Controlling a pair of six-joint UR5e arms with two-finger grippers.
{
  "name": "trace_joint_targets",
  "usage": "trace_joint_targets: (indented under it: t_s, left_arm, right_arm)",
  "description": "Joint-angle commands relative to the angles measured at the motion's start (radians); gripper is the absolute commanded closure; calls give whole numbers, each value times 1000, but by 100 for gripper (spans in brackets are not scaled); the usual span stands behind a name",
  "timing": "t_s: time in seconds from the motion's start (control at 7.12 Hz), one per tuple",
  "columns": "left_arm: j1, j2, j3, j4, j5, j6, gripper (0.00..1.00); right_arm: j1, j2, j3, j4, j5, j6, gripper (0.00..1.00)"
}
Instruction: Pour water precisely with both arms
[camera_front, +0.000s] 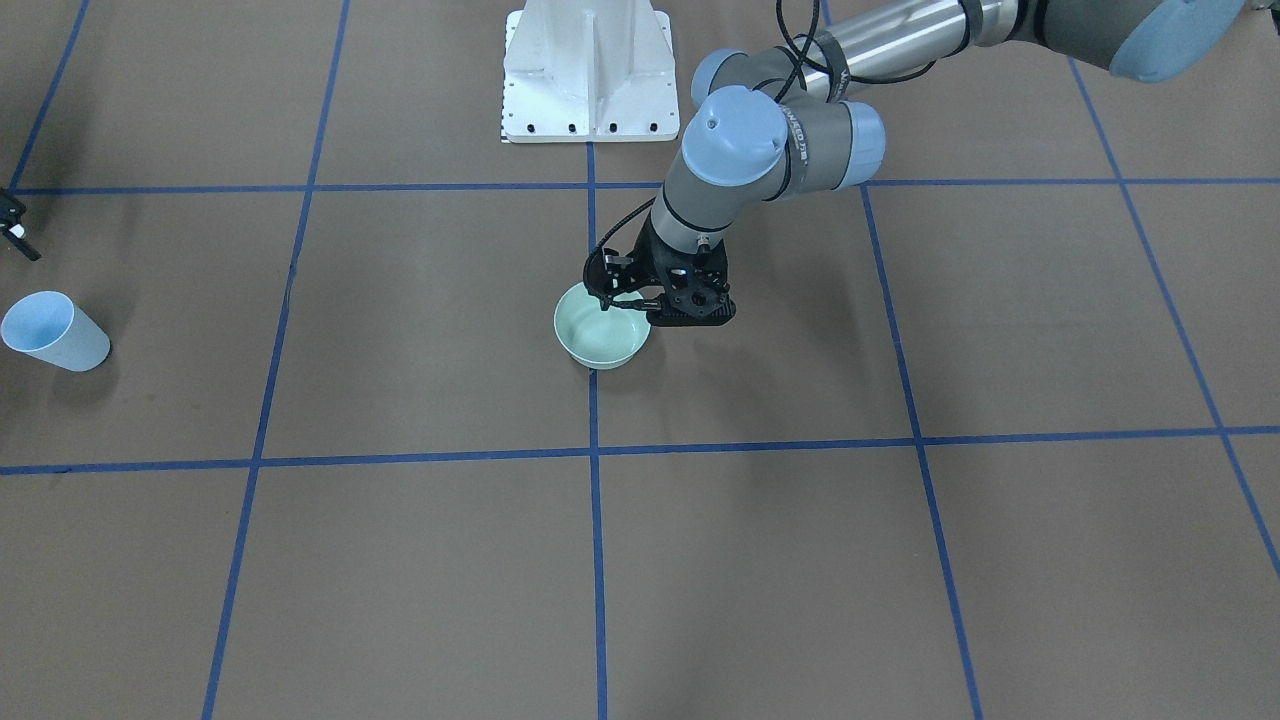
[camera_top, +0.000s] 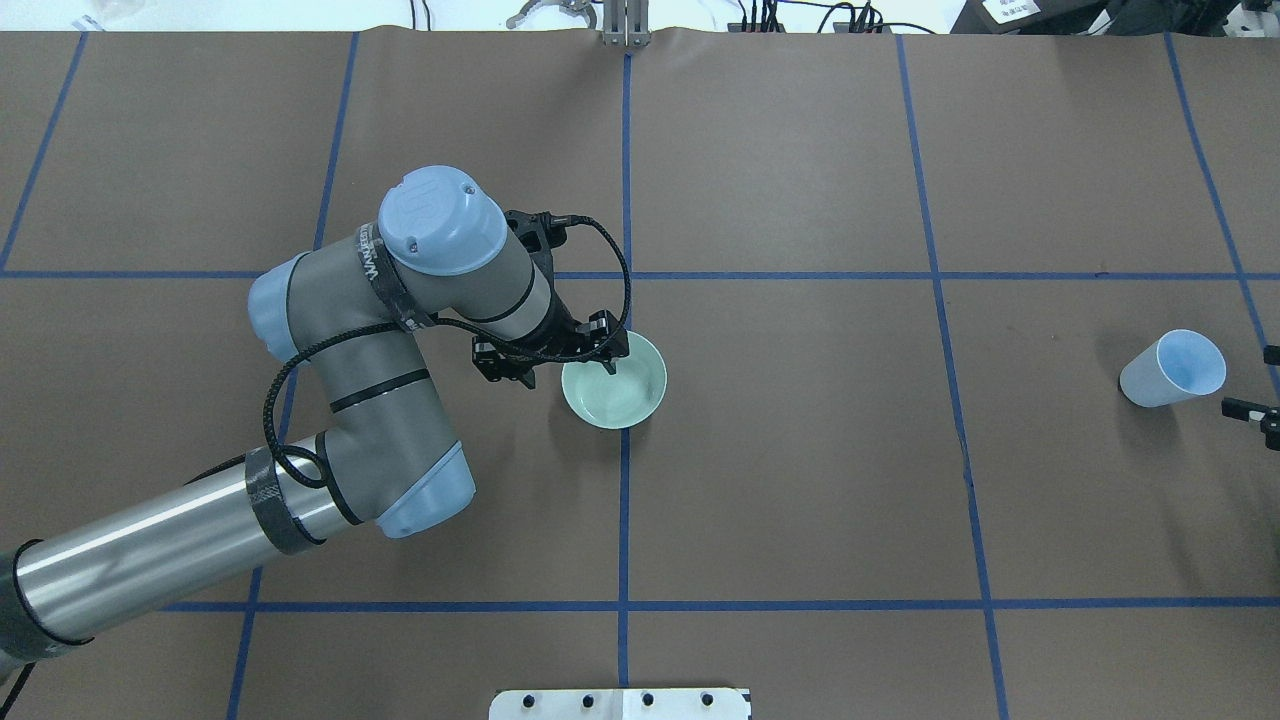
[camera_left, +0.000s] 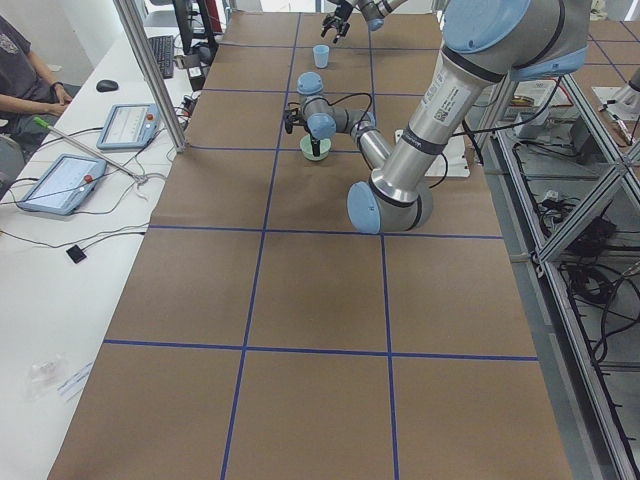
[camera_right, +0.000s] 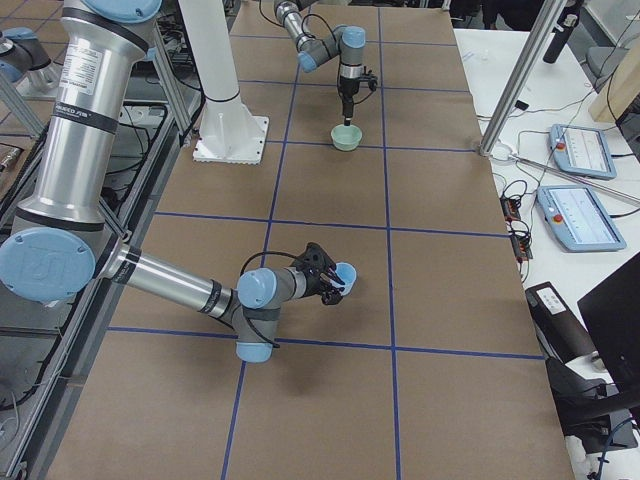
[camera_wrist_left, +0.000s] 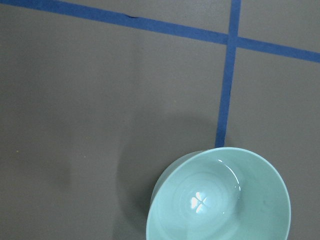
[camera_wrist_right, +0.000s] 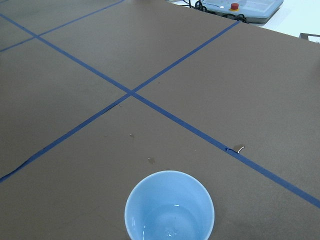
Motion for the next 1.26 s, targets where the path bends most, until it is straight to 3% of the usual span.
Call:
trace_joint_targets:
  t_s: [0.0,0.28,0.56,1.12]
  left_arm:
    - [0,-2,0,0,0,0,0]
    - [0,-2,0,0,0,0,0]
    - [-1,-2,-2,0,0,0,0]
    - [-8,-2,-3,0,-2,0,0]
  right_arm:
    - [-47,4,-11,3,-50,36,2]
    - [-80,6,-14,6,-108,36,2]
    - [-129,44,-78,72,-189,38,2]
    - [-151,61,-146,141,-225,44,2]
